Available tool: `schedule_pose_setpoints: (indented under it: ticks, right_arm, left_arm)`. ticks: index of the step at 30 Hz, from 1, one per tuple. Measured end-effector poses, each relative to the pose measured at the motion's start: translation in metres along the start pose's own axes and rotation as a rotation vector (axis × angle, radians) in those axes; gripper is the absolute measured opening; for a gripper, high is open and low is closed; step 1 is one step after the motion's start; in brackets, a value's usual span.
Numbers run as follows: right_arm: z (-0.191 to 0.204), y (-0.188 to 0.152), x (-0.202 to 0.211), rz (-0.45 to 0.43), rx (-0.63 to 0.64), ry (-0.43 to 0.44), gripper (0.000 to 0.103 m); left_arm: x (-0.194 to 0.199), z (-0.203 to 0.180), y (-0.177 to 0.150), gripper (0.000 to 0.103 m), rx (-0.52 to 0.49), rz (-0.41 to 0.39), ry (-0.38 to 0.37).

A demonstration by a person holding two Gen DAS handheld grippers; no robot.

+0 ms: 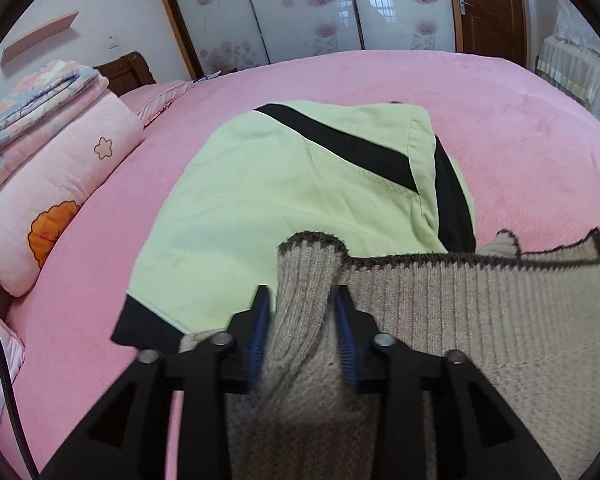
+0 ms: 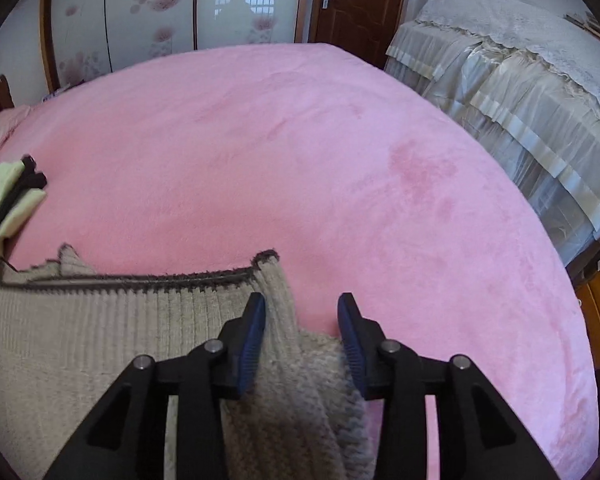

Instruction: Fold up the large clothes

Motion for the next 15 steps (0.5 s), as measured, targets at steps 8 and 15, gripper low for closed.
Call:
schedule_pose_setpoints:
  ticks: [8,15]
  right_arm:
    - [0.027,0.002,0.11,-0.078,-0.026,0.239,0.039]
    - [0.102,-0.097,0.16,0.06,0.076,0.372,0.039]
  left_arm:
    - [0.099,0.023,0.0,0.064,0.088,-0.086,-0.015]
    - [0.16,-0.026,-0.059,0.064,0.108,-0.07,-0.152]
Point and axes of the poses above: each gripper's, at about its wrist camera, not at the fingertips, and x roughly against the way its jaws point, z to its left, y to its top, the point moved 10 cm from there along -x, roughly the way its jaws point, and after that the axes turned 15 degrees about -x, right-handed, at the moved point
